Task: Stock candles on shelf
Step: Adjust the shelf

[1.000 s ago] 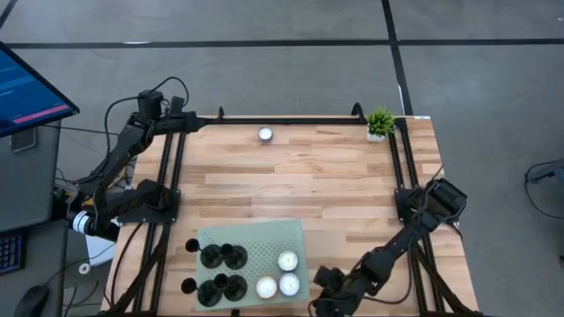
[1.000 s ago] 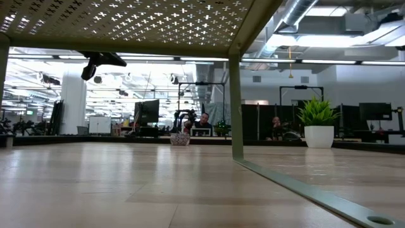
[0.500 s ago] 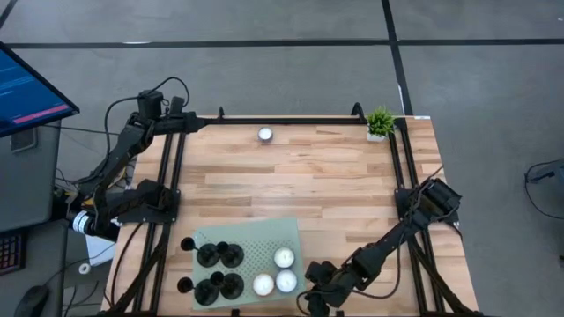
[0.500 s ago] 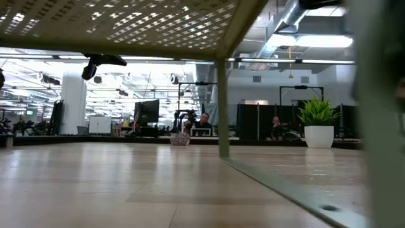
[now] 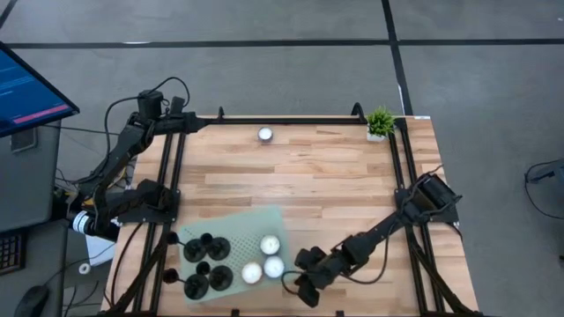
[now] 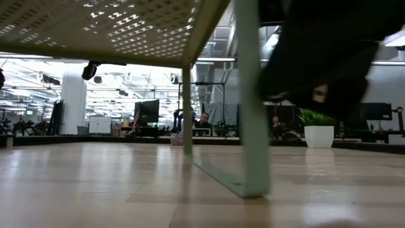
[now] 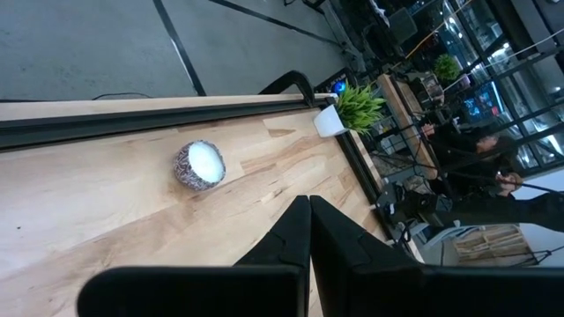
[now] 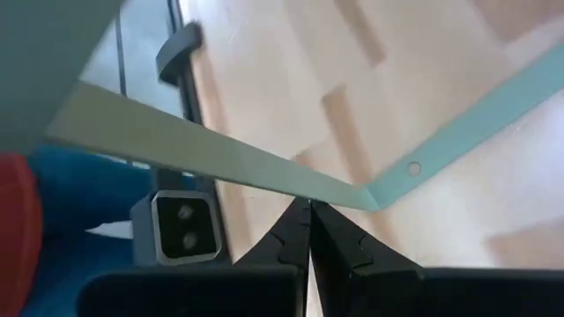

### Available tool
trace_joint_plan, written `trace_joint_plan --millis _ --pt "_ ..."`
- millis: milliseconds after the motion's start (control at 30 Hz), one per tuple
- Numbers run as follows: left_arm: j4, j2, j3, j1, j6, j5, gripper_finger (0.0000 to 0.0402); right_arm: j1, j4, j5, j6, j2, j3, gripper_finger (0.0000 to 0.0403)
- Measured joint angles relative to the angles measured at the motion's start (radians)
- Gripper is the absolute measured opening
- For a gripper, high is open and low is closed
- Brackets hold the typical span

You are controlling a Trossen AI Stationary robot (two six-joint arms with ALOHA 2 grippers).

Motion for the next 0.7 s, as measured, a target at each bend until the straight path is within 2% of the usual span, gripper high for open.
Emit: trace_joint_plan --millis 533,700 --pt "0.004 0.000 0.000 0.000 0.000 0.000 0.0002 -0.114 -0.006 -0.026 -0.153 0.000 0.000 0.0000" --pt "0.009 0.000 0.000 0.000 0.000 0.000 0.0002 -0.121 -0.021 -0.074 -0.173 -0.031 -0.002 0.0000"
